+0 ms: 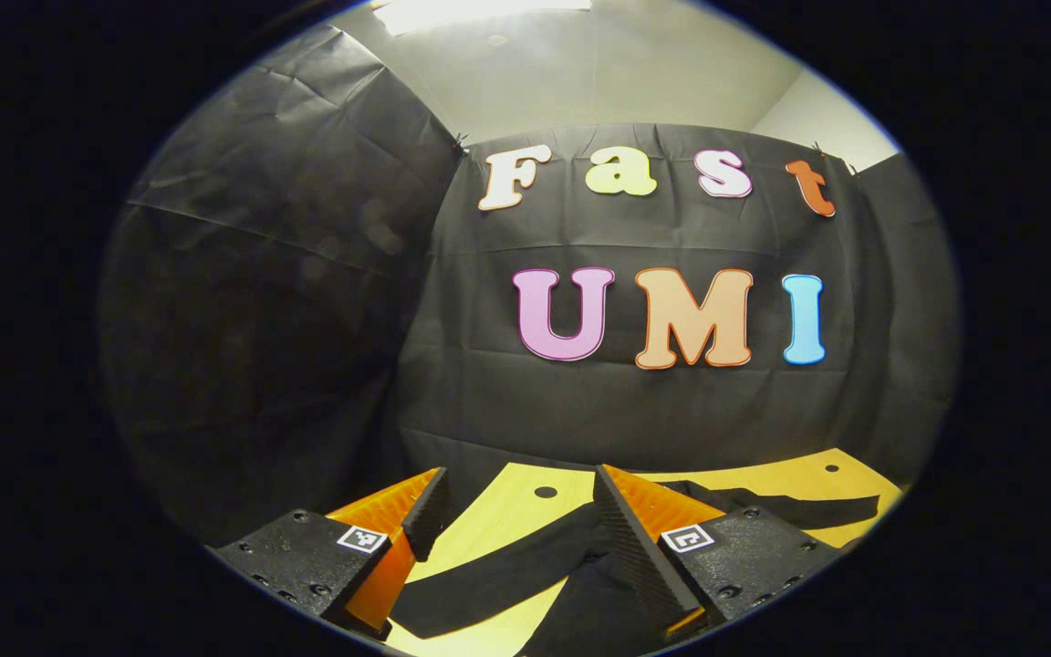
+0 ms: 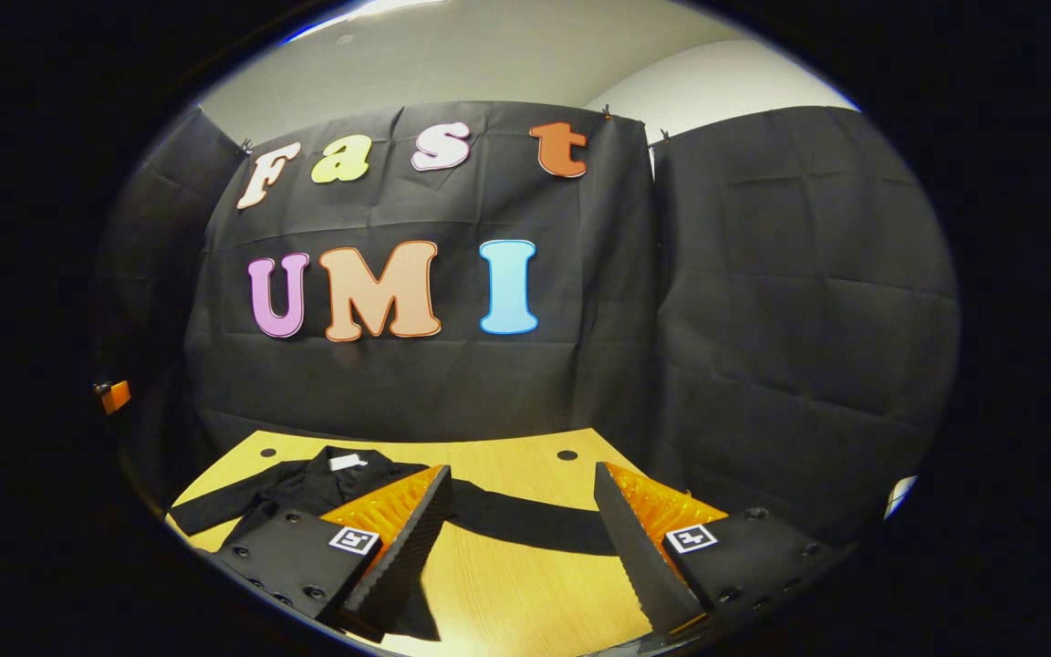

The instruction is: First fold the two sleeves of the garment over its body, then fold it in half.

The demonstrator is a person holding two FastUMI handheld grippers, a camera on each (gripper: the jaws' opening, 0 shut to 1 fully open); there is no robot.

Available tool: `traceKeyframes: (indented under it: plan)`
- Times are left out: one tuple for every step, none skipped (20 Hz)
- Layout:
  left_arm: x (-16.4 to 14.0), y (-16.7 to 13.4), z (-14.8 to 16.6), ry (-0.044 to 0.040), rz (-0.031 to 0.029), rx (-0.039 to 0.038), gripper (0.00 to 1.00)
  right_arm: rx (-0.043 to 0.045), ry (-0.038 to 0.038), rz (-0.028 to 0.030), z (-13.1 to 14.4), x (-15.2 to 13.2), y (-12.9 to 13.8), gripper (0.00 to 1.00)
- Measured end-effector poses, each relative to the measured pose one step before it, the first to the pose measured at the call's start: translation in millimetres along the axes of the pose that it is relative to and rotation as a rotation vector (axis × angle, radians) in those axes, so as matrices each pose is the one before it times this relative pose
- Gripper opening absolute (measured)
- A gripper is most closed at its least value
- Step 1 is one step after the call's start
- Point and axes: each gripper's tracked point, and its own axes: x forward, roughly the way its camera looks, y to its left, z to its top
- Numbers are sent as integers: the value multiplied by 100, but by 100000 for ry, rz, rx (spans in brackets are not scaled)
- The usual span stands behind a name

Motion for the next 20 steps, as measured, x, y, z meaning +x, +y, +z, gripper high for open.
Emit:
traceKeyframes:
  plan:
    - [63, 24, 233, -467, 246, 120, 92, 172, 178, -464, -73, 62, -184, 100]
    - [109, 4, 27, -335, 263, 210, 92, 224, 184, -314, -72, 91, -182, 100]
    - [221, -66, 87, -29, 253, 266, 92, 262, 294, -400, -96, 171, -143, 100]
    - [-51, 96, -127, 231, 293, 316, 92, 243, 266, -337, -143, 105, -199, 100]
    - [43, -64, -154, 214, 58, 198, 92, 156, 207, -375, -79, 126, -177, 98]
    - [-23, -62, -35, 174, -99, 16, 92, 45, 204, -456, -41, 84, -129, 98]
    - [127, -121, 2, 237, -175, -107, 92, -130, 251, -271, -128, -20, -102, 98]
    - [45, -262, -159, 434, -383, -204, 92, -252, 393, -47, -139, 59, -85, 98]
    - [175, -279, -87, 513, -443, -179, 92, -294, 464, -45, -160, 106, -67, 100]
    - [-66, -174, -111, 170, -406, -65, 92, -375, 580, 28, -121, 114, -39, 100]
    - [17, -242, 61, -97, -338, 86, 92, -352, 476, -232, -151, 88, -135, 98]
    - [-39, -103, -38, -67, -206, 308, 93, -198, 354, -307, -124, 125, -124, 98]
    - [36, -112, 23, 134, -80, 456, 92, 26, 390, -75, -60, 106, -104, 98]
    - [51, -6, -178, 276, -42, 432, 92, 160, 537, 5, -131, 119, -7, 98]
    - [87, -112, 22, 135, -96, 277, 92, 103, 557, -121, -183, 130, -54, 98]
    - [58, -114, 77, 4, -76, 169, 92, 9, 520, -261, -151, 139, -125, 100]
    - [-50, -18, 65, -15, 49, 222, 92, -48, 613, -241, -291, 201, -81, 98]
    - [46, 18, -119, 194, -40, 284, 92, -83, 604, -240, -274, 163, -109, 98]
    - [53, -20, -130, 435, -28, 432, 92, -60, 593, -207, -220, 188, -139, 98]
    - [-59, -11, -279, 488, 106, 554, 92, -250, 324, -34, -147, 310, -130, 98]
